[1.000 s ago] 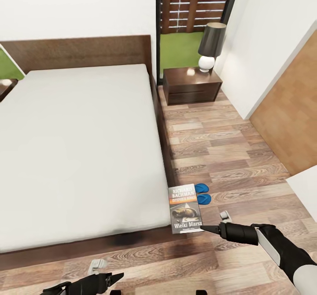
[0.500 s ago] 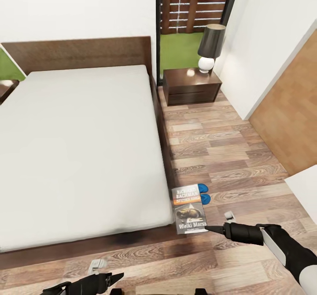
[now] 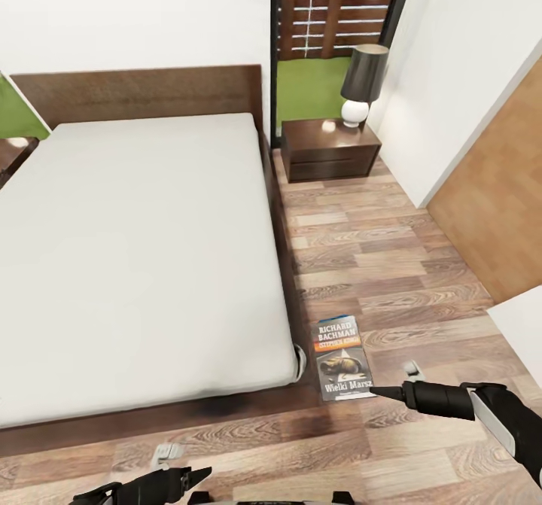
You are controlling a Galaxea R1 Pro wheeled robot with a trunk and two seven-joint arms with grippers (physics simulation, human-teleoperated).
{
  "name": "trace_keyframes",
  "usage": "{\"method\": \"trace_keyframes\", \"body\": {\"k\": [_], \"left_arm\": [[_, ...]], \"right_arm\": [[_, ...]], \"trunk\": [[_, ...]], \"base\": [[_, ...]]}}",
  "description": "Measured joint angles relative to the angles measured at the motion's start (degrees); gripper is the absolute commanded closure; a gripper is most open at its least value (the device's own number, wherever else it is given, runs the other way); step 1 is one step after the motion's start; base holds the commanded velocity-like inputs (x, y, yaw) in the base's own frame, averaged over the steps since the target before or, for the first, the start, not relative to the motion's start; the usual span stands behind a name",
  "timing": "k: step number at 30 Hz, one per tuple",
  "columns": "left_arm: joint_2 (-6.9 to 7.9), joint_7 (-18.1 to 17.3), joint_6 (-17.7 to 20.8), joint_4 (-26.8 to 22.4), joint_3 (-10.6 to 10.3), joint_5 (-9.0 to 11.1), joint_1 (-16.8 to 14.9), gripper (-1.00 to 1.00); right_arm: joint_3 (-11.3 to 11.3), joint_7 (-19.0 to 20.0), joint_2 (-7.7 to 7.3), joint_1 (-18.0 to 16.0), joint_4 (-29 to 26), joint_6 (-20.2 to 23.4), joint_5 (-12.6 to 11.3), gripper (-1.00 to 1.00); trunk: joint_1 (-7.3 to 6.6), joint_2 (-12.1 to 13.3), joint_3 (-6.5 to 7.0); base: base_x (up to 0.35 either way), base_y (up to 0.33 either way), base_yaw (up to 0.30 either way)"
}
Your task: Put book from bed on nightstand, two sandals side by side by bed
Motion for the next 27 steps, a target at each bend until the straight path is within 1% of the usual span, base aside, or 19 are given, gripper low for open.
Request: {"method": "trace_keyframes", "body": {"k": [27], "left_arm": [[-0.08, 0.01, 0.0, -0.01, 0.0, -0.01, 0.01, -1.0]], "right_arm": [[0.01, 0.02, -0.01, 0.0, -0.06, 0.0, 0.12, 1.0]], "trunk": [[-5.94, 10.85, 4.94]], "base": [[0.0, 0.0, 0.226]]}}
